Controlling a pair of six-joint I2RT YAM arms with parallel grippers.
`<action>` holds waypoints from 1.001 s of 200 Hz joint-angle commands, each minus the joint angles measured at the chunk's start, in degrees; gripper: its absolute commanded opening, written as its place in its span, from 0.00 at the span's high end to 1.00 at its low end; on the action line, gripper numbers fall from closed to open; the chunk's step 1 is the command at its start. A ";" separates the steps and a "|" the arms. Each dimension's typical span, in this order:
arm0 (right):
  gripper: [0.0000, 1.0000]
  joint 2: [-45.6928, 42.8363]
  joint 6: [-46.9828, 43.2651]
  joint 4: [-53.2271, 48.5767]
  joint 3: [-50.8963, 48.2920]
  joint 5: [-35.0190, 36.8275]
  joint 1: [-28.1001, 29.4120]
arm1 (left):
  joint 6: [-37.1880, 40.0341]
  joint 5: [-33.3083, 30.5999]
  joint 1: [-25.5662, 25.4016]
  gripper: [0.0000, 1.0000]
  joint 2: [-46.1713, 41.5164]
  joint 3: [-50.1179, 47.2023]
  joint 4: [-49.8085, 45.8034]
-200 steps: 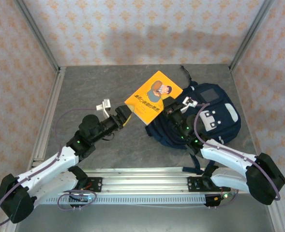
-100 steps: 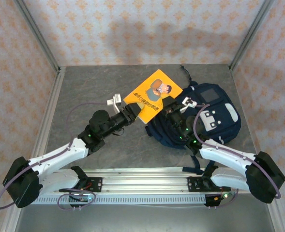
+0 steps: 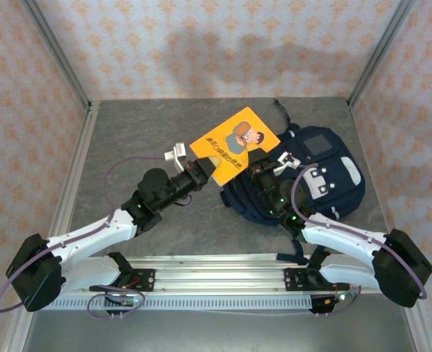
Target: Pack the student bag
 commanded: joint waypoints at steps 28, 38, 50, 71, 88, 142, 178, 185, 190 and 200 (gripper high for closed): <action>0.50 -7.21 -10.60 -12.40 0.26 2.84 0.61 | 7.44 -3.50 0.04 1.00 -6.96 2.26 -8.17; 0.46 -9.40 -11.77 -18.33 -0.01 4.58 0.56 | 9.84 -4.82 0.42 1.00 -9.77 2.57 -12.96; 0.45 -11.31 -14.29 -23.61 -0.41 6.15 0.61 | 12.18 -5.74 1.35 1.00 -12.88 2.91 -18.46; 0.41 -14.19 -21.11 -34.18 0.53 7.01 0.24 | 15.28 -5.89 3.93 1.00 -16.95 3.80 -27.73; 0.41 -15.25 -28.53 -43.18 3.50 3.46 -1.59 | 16.55 -5.10 6.76 1.00 -19.26 4.06 -34.35; 0.41 -1.74 -49.88 -79.67 24.38 -6.92 -7.72 | 21.91 -0.02 12.10 1.00 -18.55 7.00 -50.97; 0.31 10.72 -60.47 -94.57 34.63 -6.45 -7.92 | 28.25 1.38 12.16 1.00 -16.36 11.35 -59.78; 0.29 12.42 -61.48 -95.86 35.85 -7.04 -7.96 | 29.12 1.37 12.24 1.00 -16.28 11.79 -61.00; 0.28 13.42 -61.86 -96.87 36.74 -6.77 -7.92 | 29.67 1.52 12.29 1.00 -16.20 12.15 -61.71; 0.28 15.14 -62.38 -97.99 38.03 -5.38 -7.92 | 30.56 1.74 12.37 1.00 -15.96 12.65 -62.82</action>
